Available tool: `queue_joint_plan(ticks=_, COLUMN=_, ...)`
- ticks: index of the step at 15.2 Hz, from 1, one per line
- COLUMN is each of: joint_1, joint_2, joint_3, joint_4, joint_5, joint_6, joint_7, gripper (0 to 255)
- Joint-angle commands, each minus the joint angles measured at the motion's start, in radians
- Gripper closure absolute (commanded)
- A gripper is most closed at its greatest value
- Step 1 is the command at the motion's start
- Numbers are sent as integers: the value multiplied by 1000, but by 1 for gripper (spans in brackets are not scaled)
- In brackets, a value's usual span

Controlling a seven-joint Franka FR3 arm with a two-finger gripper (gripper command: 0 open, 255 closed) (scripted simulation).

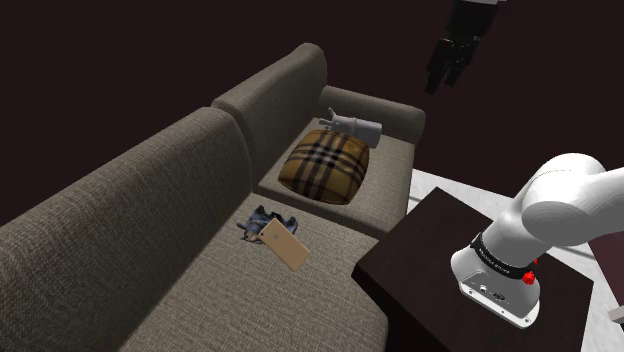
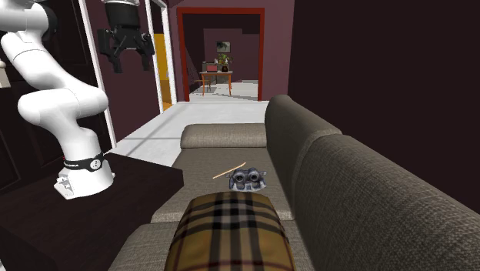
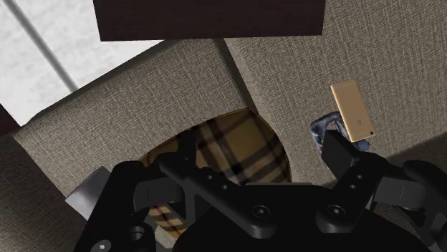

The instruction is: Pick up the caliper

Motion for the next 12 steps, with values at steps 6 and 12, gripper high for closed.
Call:
queue_joint_plan(ticks=6, joint_1=32, joint_2=106, joint_3=37, joint_4=-50, joint_5=31, joint_6=145, joint_7=-3, gripper=0)
queue_joint_plan(ticks=12, joint_1=69, joint_2=267, joint_3=85, joint_4=-71, joint_5=62, joint_6=314, joint_7=-9, gripper=0)
